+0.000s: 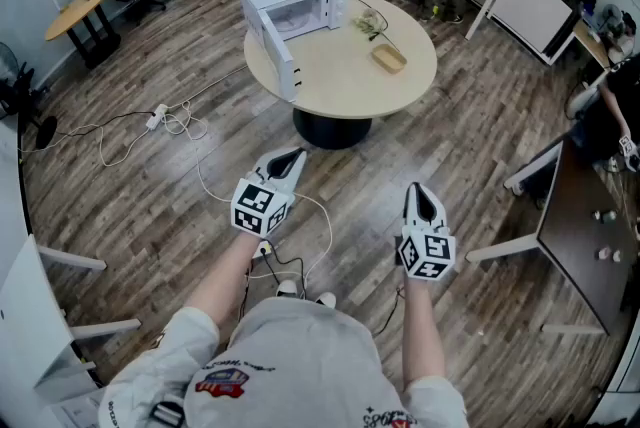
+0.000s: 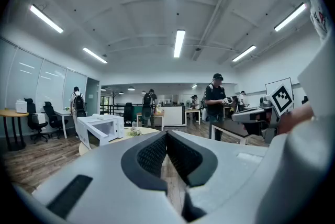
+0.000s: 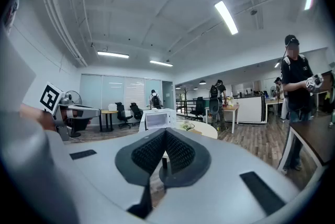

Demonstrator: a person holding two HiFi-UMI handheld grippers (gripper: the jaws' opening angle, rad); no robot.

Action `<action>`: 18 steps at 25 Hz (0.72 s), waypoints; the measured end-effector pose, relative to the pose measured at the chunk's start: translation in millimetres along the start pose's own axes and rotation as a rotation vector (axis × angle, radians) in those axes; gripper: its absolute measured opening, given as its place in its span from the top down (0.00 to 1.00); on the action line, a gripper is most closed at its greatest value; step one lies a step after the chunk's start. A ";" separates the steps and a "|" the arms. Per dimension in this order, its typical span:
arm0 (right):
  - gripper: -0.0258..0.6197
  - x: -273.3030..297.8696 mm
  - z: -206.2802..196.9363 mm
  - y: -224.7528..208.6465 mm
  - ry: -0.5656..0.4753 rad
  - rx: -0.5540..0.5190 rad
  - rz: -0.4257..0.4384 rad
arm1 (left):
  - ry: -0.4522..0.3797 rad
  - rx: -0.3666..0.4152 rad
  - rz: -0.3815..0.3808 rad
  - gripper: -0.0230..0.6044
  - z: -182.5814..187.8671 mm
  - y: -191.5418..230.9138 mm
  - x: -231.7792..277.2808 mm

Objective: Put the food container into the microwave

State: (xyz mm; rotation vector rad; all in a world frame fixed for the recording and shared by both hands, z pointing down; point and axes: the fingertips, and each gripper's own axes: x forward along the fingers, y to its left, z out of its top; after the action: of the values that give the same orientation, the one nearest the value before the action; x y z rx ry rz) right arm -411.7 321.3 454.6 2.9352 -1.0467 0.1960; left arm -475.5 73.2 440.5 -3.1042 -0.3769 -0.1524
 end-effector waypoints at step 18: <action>0.60 16.4 3.4 3.6 -0.022 -0.023 -0.002 | -0.001 -0.014 -0.022 0.96 -3.1 15.6 7.7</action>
State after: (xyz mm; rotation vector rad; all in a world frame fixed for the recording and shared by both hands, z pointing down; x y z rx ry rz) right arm -401.0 307.9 453.1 2.9241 -1.0413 0.1507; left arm -464.7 59.7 444.4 -3.1148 -0.4114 -0.1537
